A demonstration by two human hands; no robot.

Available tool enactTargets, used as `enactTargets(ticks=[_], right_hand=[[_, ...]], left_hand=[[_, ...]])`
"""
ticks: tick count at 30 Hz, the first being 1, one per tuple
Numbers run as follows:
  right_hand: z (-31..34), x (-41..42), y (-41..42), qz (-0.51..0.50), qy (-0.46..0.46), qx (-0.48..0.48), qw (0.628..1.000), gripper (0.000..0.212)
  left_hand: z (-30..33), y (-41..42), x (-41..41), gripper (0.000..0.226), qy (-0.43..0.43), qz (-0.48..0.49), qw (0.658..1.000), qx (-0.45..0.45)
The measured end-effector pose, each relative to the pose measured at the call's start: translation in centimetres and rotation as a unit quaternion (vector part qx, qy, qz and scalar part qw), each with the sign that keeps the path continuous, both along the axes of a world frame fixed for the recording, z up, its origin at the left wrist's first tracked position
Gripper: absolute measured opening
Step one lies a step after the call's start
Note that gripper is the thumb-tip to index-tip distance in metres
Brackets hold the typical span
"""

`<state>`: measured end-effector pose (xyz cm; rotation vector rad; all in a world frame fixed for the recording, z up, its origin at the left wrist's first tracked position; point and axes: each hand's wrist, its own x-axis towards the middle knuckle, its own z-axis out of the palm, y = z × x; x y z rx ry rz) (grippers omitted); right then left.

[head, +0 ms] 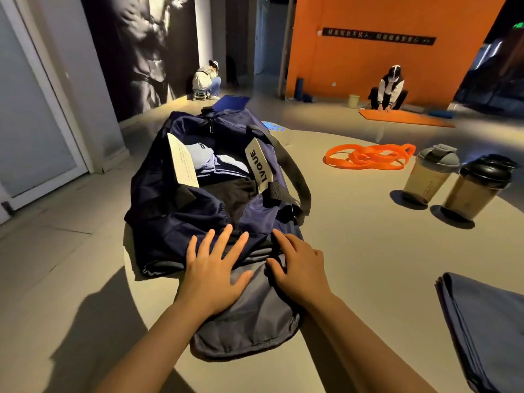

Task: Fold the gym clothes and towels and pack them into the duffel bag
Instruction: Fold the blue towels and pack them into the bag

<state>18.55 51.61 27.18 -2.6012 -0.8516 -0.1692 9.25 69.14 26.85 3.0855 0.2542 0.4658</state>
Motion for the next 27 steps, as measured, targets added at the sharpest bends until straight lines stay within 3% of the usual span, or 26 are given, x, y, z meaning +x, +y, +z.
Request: enactTargets(ticks=[15,19,27], right_hand=[[0.4,-15.0,-12.3,-0.140,-0.071,-0.029,0.987,0.058],[0.5,-19.1,-14.3,-0.166,-0.098,-0.041,0.980,0.059],[-0.2,-21.6,-16.3,-0.180,-0.110,-0.010,0.977,0.057]], left_hand=[[0.5,-10.2,-10.1,0.073,0.002,-0.164,0.985,-0.043],[-0.3,-12.0,-12.9,0.072,-0.051,-0.205,0.976,-0.053],[-0.4,-14.3,-15.0,0.051,-0.103,-0.182,0.972,-0.105]])
